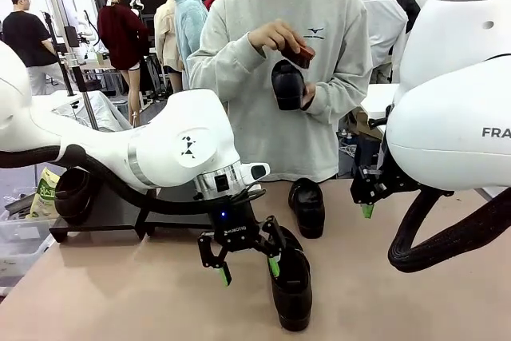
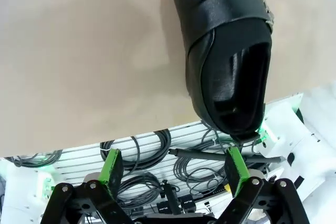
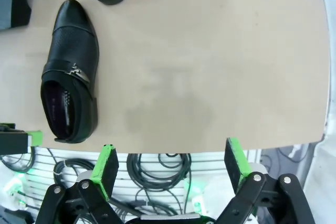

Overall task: Organize the shoes by placing them on the stand.
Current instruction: Place the Shoe from the middle of the table onto the Shoes Stand.

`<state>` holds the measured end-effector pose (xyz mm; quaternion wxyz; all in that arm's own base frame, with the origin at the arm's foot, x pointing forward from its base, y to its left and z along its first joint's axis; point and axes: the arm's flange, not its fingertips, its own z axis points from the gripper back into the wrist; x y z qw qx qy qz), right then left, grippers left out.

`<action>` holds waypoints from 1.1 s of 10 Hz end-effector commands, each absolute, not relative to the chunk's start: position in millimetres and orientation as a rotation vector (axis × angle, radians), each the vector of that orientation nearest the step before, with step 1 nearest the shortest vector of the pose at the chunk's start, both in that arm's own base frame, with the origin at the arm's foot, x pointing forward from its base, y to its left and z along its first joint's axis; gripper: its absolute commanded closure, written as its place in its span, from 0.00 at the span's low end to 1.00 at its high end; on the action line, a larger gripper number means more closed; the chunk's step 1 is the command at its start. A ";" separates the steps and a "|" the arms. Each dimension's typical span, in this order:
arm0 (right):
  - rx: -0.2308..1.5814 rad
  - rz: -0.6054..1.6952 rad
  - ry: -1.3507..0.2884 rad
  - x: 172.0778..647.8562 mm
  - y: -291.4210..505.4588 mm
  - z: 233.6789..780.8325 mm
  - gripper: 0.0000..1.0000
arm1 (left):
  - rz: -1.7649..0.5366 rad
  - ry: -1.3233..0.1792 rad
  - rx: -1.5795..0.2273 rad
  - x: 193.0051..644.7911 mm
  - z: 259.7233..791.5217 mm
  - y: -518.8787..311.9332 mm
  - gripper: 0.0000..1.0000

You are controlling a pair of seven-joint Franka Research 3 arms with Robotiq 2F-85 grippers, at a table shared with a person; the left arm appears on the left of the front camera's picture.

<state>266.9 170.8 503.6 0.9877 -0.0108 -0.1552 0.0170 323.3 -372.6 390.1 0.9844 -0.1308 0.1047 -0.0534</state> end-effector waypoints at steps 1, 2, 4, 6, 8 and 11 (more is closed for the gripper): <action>0.006 0.042 -0.309 269.5 171.3 500.0 0.00 | -0.100 0.211 -0.267 326.9 388.4 -374.5 0.00; 0.006 0.042 -0.309 269.5 171.3 500.0 0.00 | -0.043 0.189 -0.296 329.0 387.7 -380.1 0.00; 0.006 0.042 -0.309 269.5 171.3 500.0 0.00 | 0.036 0.185 -0.311 334.3 385.6 -389.8 0.00; 0.006 0.042 -0.309 269.5 171.3 500.0 0.00 | 0.113 0.160 -0.306 341.5 377.5 -396.6 0.00; 0.006 0.042 -0.309 269.5 171.3 500.0 0.00 | 0.159 0.146 -0.261 345.5 370.4 -405.7 0.00; 0.006 0.042 -0.309 269.5 171.3 500.0 0.00 | 0.152 0.121 -0.136 347.7 353.9 -420.5 0.00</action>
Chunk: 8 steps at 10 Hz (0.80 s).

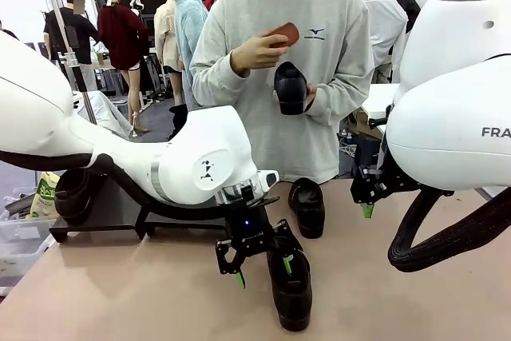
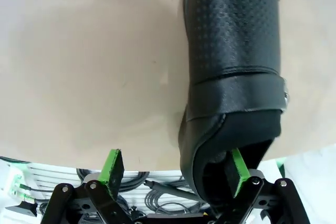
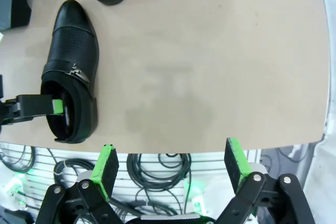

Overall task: Organize the shoes by placing them on the stand.
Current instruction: Place the Shoe from the middle of the table onto the Shoes Stand.

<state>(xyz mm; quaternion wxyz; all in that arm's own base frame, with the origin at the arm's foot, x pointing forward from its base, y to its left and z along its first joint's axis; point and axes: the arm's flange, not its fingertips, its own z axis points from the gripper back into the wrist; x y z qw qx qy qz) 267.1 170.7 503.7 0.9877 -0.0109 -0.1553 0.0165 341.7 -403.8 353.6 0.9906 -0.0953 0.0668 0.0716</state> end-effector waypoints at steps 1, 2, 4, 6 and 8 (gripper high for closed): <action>0.006 0.042 -0.309 269.5 171.3 500.0 0.00 | 0.115 0.093 -0.108 344.6 352.9 -425.3 0.00; 0.006 0.042 -0.309 269.5 171.3 500.0 0.00 | 0.078 0.055 -0.090 340.7 352.2 -430.6 0.10; 0.006 0.042 -0.309 269.5 171.3 500.0 0.00 | 0.027 0.047 -0.115 337.7 349.0 -432.3 0.42; 0.006 0.042 -0.309 269.5 171.3 500.0 0.00 | 0.031 0.047 -0.112 337.5 350.5 -431.8 0.75; 0.006 0.042 -0.309 269.5 171.3 500.0 0.00 | 0.027 0.056 -0.110 336.9 349.8 -431.9 1.00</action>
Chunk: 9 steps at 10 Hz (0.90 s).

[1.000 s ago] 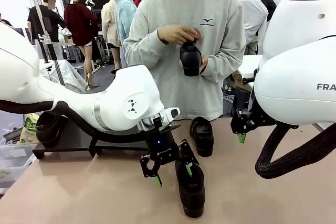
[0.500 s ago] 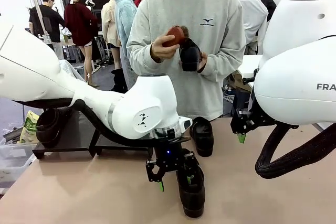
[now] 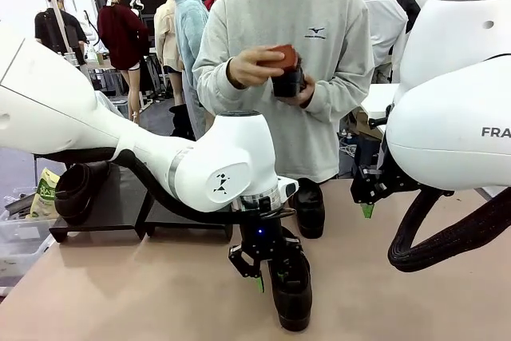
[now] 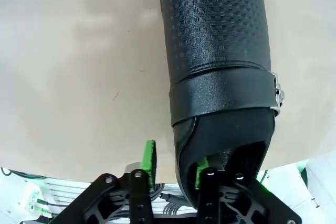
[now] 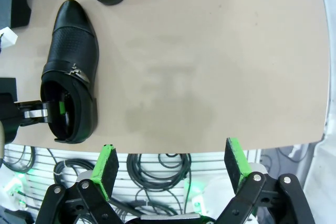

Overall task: Organize the shoes by placing them on the stand.
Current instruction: Place the Shoe from the middle of the table onto the Shoes Stand.

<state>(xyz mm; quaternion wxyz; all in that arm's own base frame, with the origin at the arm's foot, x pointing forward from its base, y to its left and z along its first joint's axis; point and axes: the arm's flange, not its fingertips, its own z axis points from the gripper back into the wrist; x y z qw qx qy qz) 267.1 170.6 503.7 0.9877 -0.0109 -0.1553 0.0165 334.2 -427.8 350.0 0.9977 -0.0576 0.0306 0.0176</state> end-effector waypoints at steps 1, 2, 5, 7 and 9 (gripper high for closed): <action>0.006 0.042 -0.309 269.5 171.3 500.0 0.00 | 0.025 0.061 -0.109 336.6 349.2 -432.3 1.00; 0.006 0.042 -0.309 269.5 171.3 500.0 0.00 | 0.026 0.067 -0.107 336.6 348.8 -431.5 1.00; 0.006 0.042 -0.309 269.5 171.3 500.0 0.00 | 0.029 0.156 -0.089 339.1 344.6 -430.7 1.00; 0.006 0.042 -0.309 269.5 171.3 500.0 0.00 | -0.005 0.180 -0.099 333.7 355.1 -427.7 1.00; 0.006 0.042 -0.309 269.5 171.3 500.0 0.00 | -0.047 0.145 -0.086 312.0 395.3 -403.0 1.00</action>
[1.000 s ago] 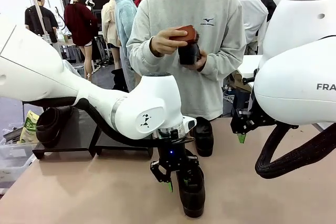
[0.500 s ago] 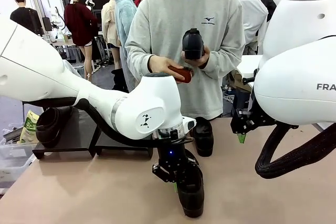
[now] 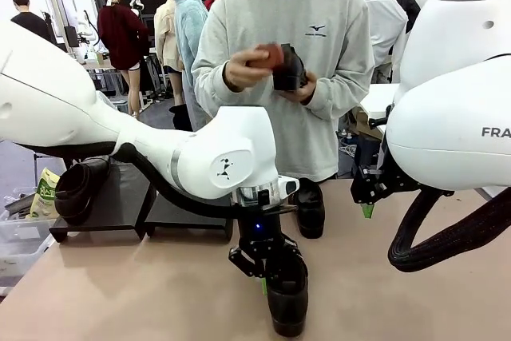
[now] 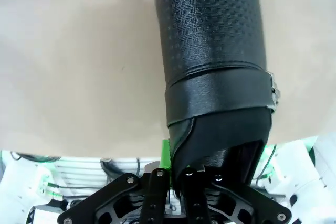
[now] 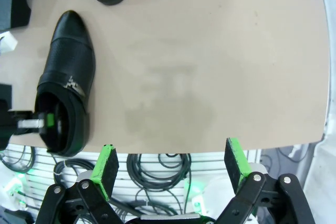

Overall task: Organize the shoes by placing them on the stand.
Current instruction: Place the Shoe from the middle of the table onto the Shoes Stand.

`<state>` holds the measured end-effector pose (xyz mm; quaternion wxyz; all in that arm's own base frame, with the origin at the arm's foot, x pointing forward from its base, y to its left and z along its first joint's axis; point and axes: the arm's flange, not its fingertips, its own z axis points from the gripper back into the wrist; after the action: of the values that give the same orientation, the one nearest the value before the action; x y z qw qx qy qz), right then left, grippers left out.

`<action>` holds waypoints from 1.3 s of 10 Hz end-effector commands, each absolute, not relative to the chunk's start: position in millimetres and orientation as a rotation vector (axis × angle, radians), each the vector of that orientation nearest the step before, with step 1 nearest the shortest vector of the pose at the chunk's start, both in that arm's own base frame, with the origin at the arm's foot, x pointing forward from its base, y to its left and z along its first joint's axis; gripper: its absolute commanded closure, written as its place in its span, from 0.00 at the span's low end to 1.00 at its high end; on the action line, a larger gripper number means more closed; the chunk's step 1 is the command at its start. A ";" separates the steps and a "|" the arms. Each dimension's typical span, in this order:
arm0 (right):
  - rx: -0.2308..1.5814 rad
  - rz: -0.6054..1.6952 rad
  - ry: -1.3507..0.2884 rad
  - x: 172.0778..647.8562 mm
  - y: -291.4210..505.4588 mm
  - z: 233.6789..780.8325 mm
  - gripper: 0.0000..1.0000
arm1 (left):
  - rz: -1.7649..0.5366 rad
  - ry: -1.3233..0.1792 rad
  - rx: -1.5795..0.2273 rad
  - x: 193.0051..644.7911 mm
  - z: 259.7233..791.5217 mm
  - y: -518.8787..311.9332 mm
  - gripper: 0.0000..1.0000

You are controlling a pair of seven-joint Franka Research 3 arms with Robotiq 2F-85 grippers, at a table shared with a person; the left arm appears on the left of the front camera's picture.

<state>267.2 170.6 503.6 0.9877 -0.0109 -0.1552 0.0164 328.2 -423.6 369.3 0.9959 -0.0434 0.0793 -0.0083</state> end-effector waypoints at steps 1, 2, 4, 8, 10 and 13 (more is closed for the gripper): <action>0.006 0.042 -0.309 269.5 171.3 500.0 0.00 | -0.062 0.125 -0.088 302.7 415.4 -380.8 1.00; 0.006 0.042 -0.309 269.5 171.3 500.0 0.00 | -0.098 0.110 -0.114 297.9 426.8 -358.7 1.00; 0.006 0.042 -0.309 269.5 171.3 500.0 0.00 | -0.188 0.047 -0.139 308.6 437.3 -303.0 1.00; 0.006 0.042 -0.309 269.5 171.3 500.0 0.00 | -0.086 -0.055 -0.209 325.3 468.3 -226.9 1.00; 0.006 0.042 -0.309 269.5 171.3 500.0 0.00 | -0.175 0.011 -0.129 332.1 449.1 -241.8 1.00; 0.006 0.042 -0.309 269.5 171.3 500.0 0.00 | -0.092 -0.112 -0.113 342.9 461.9 -217.2 1.00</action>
<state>267.5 170.7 503.7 0.9877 -0.0109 -0.1553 0.0162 335.3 -231.6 449.9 0.9953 -0.0619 -0.0085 -0.0737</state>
